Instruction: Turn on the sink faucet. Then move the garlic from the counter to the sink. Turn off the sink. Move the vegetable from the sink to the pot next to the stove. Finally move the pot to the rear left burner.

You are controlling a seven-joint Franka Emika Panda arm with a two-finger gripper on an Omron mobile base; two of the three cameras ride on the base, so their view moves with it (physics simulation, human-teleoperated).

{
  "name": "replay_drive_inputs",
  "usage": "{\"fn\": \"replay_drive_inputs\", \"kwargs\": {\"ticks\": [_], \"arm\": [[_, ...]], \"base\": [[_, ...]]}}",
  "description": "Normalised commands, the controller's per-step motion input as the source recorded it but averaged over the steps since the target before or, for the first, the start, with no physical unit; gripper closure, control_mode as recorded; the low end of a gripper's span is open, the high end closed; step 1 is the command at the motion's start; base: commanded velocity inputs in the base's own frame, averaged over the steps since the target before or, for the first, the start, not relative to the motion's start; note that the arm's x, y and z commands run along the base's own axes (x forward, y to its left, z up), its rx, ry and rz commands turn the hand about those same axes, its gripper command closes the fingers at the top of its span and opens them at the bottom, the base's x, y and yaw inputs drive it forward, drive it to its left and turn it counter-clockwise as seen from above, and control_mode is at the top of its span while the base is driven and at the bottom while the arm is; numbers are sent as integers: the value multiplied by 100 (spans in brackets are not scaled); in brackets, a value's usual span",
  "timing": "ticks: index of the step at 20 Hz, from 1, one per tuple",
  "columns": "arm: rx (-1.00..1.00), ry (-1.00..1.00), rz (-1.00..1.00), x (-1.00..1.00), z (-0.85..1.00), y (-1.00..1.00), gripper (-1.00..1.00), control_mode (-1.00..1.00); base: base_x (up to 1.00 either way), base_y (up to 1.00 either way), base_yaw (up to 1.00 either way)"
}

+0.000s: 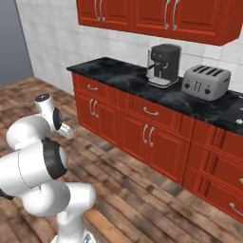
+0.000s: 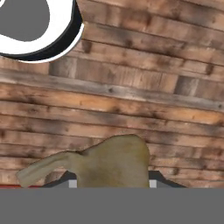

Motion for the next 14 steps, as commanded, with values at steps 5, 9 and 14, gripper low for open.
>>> {"fn": "replay_drive_inputs", "kwargs": {"ticks": [5, 9, 14], "arm": [[0, 0, 0, 0, 0, 0, 100, 100], [0, 0, 0, 0, 0, 0, 100, 100], [0, 0, 0, 0, 0, 0, 100, 100]], "base": [[14, -60, -38], [20, -57, -37], [25, -57, -35]]}}
